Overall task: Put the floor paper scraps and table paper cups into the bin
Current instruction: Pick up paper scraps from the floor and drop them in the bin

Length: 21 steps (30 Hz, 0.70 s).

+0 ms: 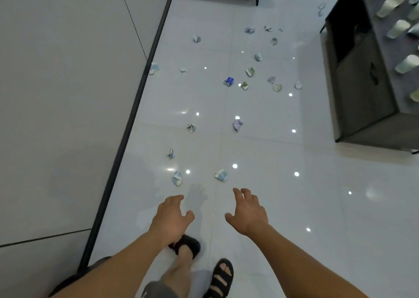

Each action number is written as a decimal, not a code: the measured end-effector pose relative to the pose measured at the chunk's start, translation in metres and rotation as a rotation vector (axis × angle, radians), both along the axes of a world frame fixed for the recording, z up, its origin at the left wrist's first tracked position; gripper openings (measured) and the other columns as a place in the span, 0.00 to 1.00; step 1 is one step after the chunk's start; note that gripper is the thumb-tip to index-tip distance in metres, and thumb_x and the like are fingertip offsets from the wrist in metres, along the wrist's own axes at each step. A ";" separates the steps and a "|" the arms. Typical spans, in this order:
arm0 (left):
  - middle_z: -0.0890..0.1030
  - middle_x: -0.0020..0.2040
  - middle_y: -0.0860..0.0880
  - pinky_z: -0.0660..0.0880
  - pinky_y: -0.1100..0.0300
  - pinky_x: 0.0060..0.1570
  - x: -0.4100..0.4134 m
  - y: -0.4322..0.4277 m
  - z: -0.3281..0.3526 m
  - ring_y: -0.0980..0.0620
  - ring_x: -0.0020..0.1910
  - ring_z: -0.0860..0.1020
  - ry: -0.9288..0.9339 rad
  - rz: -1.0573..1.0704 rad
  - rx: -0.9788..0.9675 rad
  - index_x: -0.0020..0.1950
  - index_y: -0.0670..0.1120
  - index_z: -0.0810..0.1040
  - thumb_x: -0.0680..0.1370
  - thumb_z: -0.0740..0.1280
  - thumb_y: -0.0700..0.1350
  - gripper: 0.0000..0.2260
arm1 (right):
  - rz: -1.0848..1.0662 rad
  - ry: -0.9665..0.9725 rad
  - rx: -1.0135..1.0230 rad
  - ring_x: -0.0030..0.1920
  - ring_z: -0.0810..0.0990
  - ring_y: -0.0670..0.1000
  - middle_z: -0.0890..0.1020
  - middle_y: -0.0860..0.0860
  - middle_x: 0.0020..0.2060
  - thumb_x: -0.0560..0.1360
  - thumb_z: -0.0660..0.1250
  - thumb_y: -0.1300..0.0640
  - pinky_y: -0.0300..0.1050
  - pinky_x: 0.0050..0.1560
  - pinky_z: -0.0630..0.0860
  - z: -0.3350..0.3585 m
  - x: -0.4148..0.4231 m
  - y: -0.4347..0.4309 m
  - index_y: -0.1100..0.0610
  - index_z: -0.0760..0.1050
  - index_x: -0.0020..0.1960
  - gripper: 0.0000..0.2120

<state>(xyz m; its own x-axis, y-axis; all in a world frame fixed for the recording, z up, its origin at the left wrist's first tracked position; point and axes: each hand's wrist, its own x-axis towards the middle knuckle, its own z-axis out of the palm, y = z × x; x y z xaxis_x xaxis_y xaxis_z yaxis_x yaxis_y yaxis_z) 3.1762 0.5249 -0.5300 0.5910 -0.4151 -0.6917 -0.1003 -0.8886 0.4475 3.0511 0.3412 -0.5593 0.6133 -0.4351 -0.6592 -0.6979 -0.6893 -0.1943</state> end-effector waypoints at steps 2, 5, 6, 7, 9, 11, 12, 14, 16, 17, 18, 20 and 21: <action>0.61 0.75 0.49 0.63 0.54 0.70 0.019 -0.004 -0.015 0.50 0.72 0.61 0.014 0.027 0.020 0.76 0.49 0.59 0.78 0.62 0.54 0.28 | 0.006 0.007 0.016 0.74 0.59 0.55 0.54 0.51 0.77 0.76 0.62 0.41 0.52 0.67 0.68 -0.011 0.022 -0.005 0.51 0.47 0.79 0.39; 0.61 0.75 0.49 0.63 0.52 0.71 0.058 -0.019 -0.042 0.49 0.73 0.60 0.019 0.024 0.058 0.76 0.48 0.59 0.79 0.61 0.54 0.28 | 0.015 0.018 0.022 0.73 0.59 0.55 0.55 0.51 0.77 0.76 0.62 0.40 0.51 0.67 0.68 -0.031 0.061 -0.018 0.50 0.48 0.79 0.39; 0.61 0.75 0.48 0.62 0.51 0.71 0.073 -0.027 -0.052 0.49 0.73 0.60 0.007 0.012 0.062 0.76 0.48 0.58 0.78 0.61 0.54 0.28 | 0.005 0.012 0.020 0.73 0.60 0.54 0.55 0.50 0.76 0.76 0.62 0.40 0.51 0.66 0.69 -0.039 0.074 -0.024 0.50 0.49 0.79 0.38; 0.61 0.75 0.48 0.62 0.51 0.71 0.089 -0.036 -0.062 0.48 0.73 0.60 -0.005 -0.006 0.068 0.76 0.47 0.58 0.78 0.61 0.55 0.28 | 0.003 0.005 0.014 0.72 0.61 0.54 0.56 0.50 0.76 0.75 0.62 0.40 0.51 0.65 0.69 -0.048 0.088 -0.031 0.50 0.49 0.78 0.38; 0.60 0.76 0.47 0.61 0.50 0.71 0.118 -0.053 -0.081 0.47 0.73 0.59 -0.015 -0.031 0.080 0.76 0.47 0.58 0.78 0.61 0.56 0.29 | 0.027 0.004 0.009 0.71 0.62 0.54 0.58 0.50 0.75 0.75 0.63 0.40 0.50 0.64 0.70 -0.068 0.116 -0.048 0.50 0.50 0.78 0.38; 0.60 0.76 0.47 0.60 0.50 0.71 0.145 -0.070 -0.100 0.46 0.74 0.58 -0.012 -0.060 0.086 0.77 0.47 0.57 0.79 0.61 0.55 0.29 | 0.050 0.027 0.016 0.71 0.62 0.54 0.58 0.51 0.75 0.75 0.64 0.41 0.50 0.63 0.70 -0.092 0.140 -0.064 0.50 0.51 0.78 0.37; 0.60 0.76 0.46 0.60 0.49 0.71 0.157 -0.077 -0.111 0.46 0.74 0.58 -0.016 -0.076 0.091 0.77 0.47 0.57 0.79 0.61 0.55 0.29 | 0.052 0.032 0.023 0.70 0.63 0.54 0.59 0.50 0.75 0.75 0.64 0.42 0.51 0.62 0.70 -0.105 0.150 -0.071 0.50 0.52 0.77 0.36; 0.61 0.75 0.46 0.61 0.48 0.71 0.176 -0.090 -0.135 0.45 0.73 0.59 -0.027 -0.101 0.103 0.76 0.46 0.58 0.78 0.61 0.55 0.29 | 0.042 0.026 0.040 0.70 0.63 0.55 0.60 0.51 0.74 0.75 0.65 0.43 0.52 0.61 0.71 -0.133 0.168 -0.084 0.50 0.54 0.77 0.36; 0.62 0.75 0.46 0.61 0.48 0.71 0.185 -0.103 -0.160 0.45 0.73 0.59 -0.026 -0.098 0.124 0.76 0.46 0.58 0.78 0.61 0.55 0.29 | 0.041 0.023 0.061 0.70 0.63 0.56 0.60 0.52 0.74 0.75 0.66 0.44 0.54 0.62 0.71 -0.163 0.180 -0.095 0.51 0.54 0.77 0.36; 0.62 0.75 0.46 0.61 0.48 0.71 0.187 -0.108 -0.175 0.45 0.73 0.59 -0.028 -0.091 0.134 0.76 0.46 0.59 0.78 0.62 0.55 0.29 | 0.052 0.023 0.073 0.70 0.63 0.56 0.60 0.52 0.74 0.75 0.66 0.44 0.55 0.63 0.71 -0.180 0.185 -0.101 0.51 0.54 0.77 0.37; 0.62 0.74 0.46 0.61 0.48 0.70 0.187 -0.114 -0.190 0.45 0.73 0.59 -0.032 -0.082 0.145 0.76 0.46 0.59 0.78 0.62 0.55 0.29 | 0.066 0.025 0.087 0.71 0.63 0.57 0.60 0.52 0.74 0.75 0.66 0.44 0.56 0.63 0.72 -0.199 0.189 -0.108 0.51 0.54 0.77 0.37; 0.63 0.74 0.46 0.62 0.49 0.69 0.184 -0.126 -0.223 0.45 0.72 0.60 -0.034 -0.047 0.160 0.76 0.47 0.60 0.77 0.62 0.55 0.29 | 0.079 0.039 0.116 0.70 0.63 0.57 0.60 0.52 0.74 0.75 0.66 0.45 0.56 0.62 0.72 -0.240 0.196 -0.123 0.52 0.54 0.77 0.37; 0.62 0.74 0.47 0.61 0.50 0.69 0.180 -0.131 -0.241 0.46 0.72 0.60 -0.036 -0.023 0.161 0.75 0.47 0.60 0.77 0.63 0.55 0.29 | 0.089 0.045 0.120 0.70 0.63 0.57 0.60 0.53 0.74 0.75 0.66 0.45 0.56 0.62 0.72 -0.263 0.197 -0.131 0.52 0.54 0.77 0.37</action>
<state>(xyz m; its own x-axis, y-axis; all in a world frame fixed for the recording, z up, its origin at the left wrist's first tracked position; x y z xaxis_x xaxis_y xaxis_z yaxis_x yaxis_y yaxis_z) 3.3564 0.3942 -0.7706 0.6080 -0.3146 -0.7290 -0.1349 -0.9457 0.2956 3.2482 0.2100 -0.8221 0.6144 -0.2972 -0.7308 -0.6451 -0.7225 -0.2485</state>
